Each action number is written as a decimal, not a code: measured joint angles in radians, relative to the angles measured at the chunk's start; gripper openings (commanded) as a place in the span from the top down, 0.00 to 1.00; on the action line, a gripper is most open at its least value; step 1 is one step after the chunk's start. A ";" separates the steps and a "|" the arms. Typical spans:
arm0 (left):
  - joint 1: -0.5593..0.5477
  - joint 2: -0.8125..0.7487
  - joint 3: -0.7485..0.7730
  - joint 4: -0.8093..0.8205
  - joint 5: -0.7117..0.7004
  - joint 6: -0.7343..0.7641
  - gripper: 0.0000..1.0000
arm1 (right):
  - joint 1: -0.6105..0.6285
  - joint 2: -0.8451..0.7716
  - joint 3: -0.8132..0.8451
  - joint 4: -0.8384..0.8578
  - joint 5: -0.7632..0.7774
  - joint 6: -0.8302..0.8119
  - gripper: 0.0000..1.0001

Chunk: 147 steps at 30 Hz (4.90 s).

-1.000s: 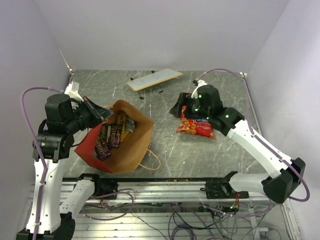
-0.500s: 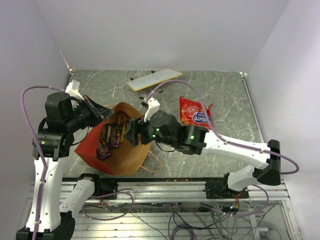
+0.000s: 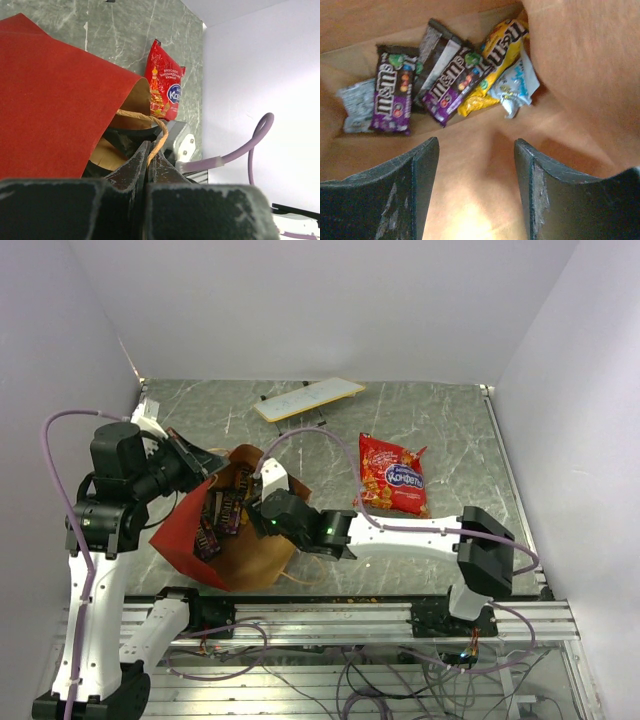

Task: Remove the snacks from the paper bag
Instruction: Take out the snack from the paper bag, then place the snack at the center of the board.

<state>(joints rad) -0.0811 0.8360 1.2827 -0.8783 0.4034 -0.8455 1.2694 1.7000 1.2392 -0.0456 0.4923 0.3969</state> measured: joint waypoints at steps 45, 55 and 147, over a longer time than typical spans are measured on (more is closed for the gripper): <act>0.000 0.016 0.046 -0.074 0.014 0.062 0.93 | -0.135 0.436 0.227 0.169 0.085 0.010 0.96; 0.000 0.065 0.081 -0.076 -0.098 0.100 0.93 | -0.138 0.428 0.202 0.197 0.117 -0.025 1.00; -0.105 -0.138 -0.145 -0.080 -0.061 0.235 0.93 | -0.207 -0.600 -0.229 -0.211 0.258 0.032 1.00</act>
<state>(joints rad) -0.1860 0.6975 1.1378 -0.9585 0.3424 -0.6102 1.0626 1.1004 1.0107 -0.2562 0.7506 0.4286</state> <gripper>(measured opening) 0.075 0.028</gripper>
